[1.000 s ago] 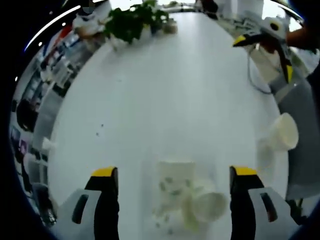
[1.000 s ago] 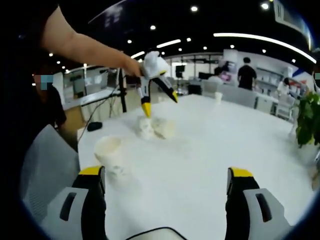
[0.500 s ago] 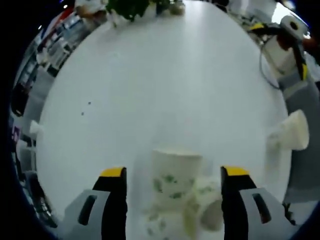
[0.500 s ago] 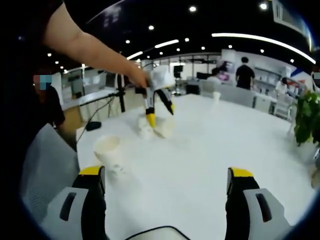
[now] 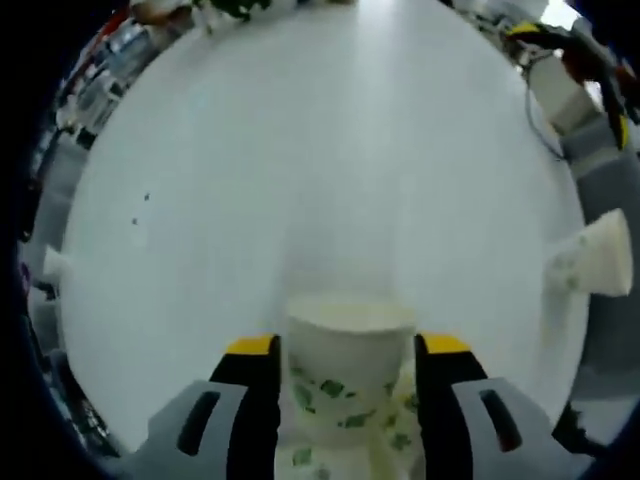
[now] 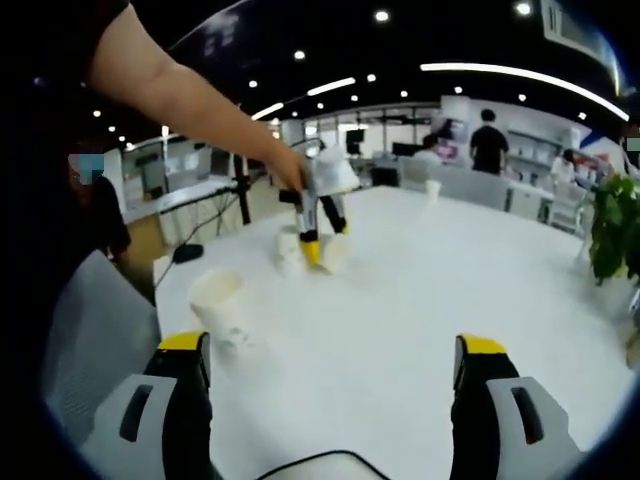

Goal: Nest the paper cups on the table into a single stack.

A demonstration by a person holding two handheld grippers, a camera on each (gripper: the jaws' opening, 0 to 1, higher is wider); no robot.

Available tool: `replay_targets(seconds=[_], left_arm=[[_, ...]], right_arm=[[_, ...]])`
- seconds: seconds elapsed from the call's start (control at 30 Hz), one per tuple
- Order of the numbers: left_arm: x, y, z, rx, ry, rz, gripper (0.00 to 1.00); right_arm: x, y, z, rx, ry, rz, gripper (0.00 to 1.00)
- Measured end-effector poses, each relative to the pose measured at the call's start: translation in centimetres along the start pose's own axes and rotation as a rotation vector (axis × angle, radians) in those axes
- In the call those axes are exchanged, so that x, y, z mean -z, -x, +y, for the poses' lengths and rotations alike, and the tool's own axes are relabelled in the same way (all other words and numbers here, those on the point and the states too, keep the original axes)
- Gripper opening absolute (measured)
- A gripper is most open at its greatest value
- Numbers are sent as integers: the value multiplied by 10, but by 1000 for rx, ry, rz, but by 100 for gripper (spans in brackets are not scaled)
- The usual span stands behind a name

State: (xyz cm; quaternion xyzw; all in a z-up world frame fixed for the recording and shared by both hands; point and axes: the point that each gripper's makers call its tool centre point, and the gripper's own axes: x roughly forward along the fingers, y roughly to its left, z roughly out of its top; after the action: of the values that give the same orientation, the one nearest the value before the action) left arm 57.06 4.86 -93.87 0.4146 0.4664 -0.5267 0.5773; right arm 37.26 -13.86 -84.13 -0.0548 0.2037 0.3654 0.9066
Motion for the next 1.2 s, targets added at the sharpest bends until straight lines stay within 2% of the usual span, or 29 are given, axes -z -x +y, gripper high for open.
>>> replay_targets(seconds=[0.07, 0.13, 0.2, 0.27, 0.37, 0.47, 0.5, 0.53, 0.7, 0.83, 1.0, 1.07, 1.2], left_arm=[[-8, -7, 7, -5, -1, -23, 48], [-18, -42, 14, -13, -12, -15, 46], [-27, -66, 17, 4, -3, -14, 45], [-34, -73, 15, 7, 3, -13, 44], [-40, -91, 9, 10, 10, -16, 43], [-38, -88, -11, 7, 15, -24, 41], [-38, -92, -15, 9, 17, -26, 40], [-37, -92, -16, 8, 21, -30, 39], [-36, -91, -17, 6, 33, -32, 38], [-45, -88, -14, 3, 49, -49, 38], [-57, -71, -11, -11, 83, -104, 38], [-64, -62, -11, -22, 110, -153, 38], [-76, -40, -16, -51, 104, -209, 38]], right_arm=[[-1, -1, 1, -2, -4, -3, 100], [32, -6, -11, -5, -6, -2, 100], [46, -6, -23, -7, -10, -4, 100], [70, -11, -32, -6, -13, -6, 100], [80, -12, -36, -7, -13, -5, 99], [88, -12, -40, -8, -11, -2, 99], [55, 0, -25, -8, -10, -4, 99], [44, 4, -20, -8, -11, -4, 99], [64, 6, -31, -9, -8, -5, 99], [79, 11, -40, -10, -6, -3, 99], [88, 12, -44, -12, -3, 0, 99], [88, 13, -43, -13, -2, 0, 99], [83, 26, -38, -18, 7, 4, 99]])
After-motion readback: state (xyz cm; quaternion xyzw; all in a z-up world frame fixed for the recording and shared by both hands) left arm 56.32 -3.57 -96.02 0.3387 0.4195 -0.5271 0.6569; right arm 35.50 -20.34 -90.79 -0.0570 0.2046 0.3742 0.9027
